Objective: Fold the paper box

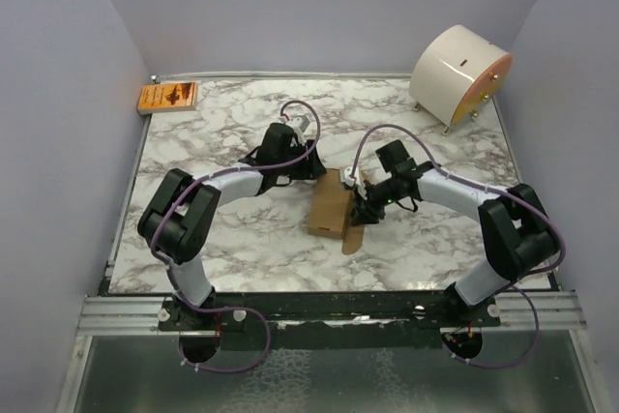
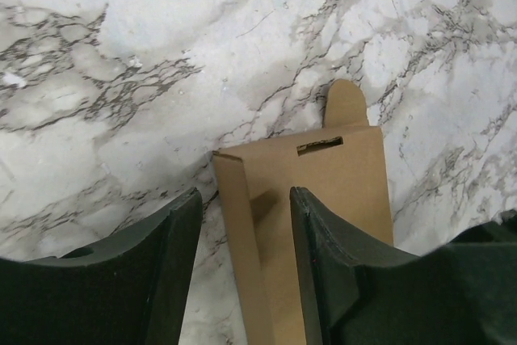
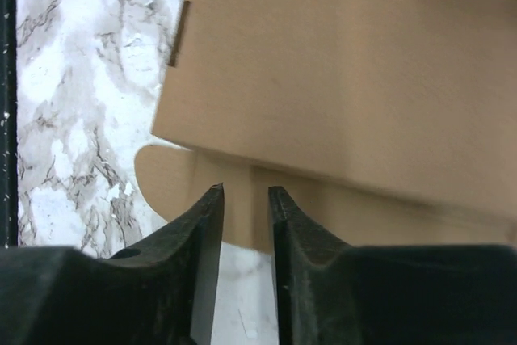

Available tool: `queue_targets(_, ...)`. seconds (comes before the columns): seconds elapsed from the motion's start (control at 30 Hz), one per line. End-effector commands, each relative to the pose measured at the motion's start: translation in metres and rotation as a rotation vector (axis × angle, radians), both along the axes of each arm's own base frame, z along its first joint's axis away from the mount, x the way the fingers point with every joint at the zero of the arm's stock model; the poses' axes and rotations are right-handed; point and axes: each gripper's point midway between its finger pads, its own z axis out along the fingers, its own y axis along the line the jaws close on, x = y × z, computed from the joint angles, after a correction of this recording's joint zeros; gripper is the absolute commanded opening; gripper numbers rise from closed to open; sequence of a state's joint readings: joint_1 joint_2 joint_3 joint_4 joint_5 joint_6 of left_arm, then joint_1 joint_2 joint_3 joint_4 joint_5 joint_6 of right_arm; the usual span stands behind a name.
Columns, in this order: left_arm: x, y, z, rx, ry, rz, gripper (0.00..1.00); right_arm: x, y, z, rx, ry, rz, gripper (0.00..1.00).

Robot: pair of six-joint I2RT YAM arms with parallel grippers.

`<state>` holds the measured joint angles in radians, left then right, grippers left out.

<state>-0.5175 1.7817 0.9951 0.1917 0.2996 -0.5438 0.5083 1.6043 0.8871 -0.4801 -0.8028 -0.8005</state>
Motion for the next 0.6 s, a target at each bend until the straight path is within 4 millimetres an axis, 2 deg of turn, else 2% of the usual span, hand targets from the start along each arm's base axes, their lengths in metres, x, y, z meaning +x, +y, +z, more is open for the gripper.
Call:
queue_targets(0.0, 0.011, 0.019, 0.045, 0.019, -0.194, 0.074, 0.52, 0.027, -0.017, 0.031, 0.066, -0.054, -0.08, 0.32)
queue_targets(0.1, 0.007, 0.027, 0.068, -0.033, -0.303, 0.097, 0.55, 0.032, -0.022, 0.046, 0.133, -0.029, -0.107, 0.34)
queue_targets(0.23, -0.009, 0.036, 0.084, -0.131, -0.382, 0.109, 0.7, 0.027, -0.02, 0.051, 0.182, 0.0, -0.1, 0.32)
queue_targets(0.3, -0.017, 0.039, 0.079, -0.172, -0.335, 0.105, 0.69, 0.022, -0.019, 0.046, 0.194, 0.017, -0.084, 0.21)
queue_targets(0.4, -0.031, 0.04, 0.058, -0.169, -0.193, 0.075, 0.66, 0.015, -0.017, 0.036, 0.187, 0.033, -0.063, 0.04)
queue_targets(0.57, -0.058, 0.029, 0.05, -0.181, -0.119, -0.032, 0.65, 0.004, -0.007, 0.016, 0.136, 0.038, -0.024, 0.01)
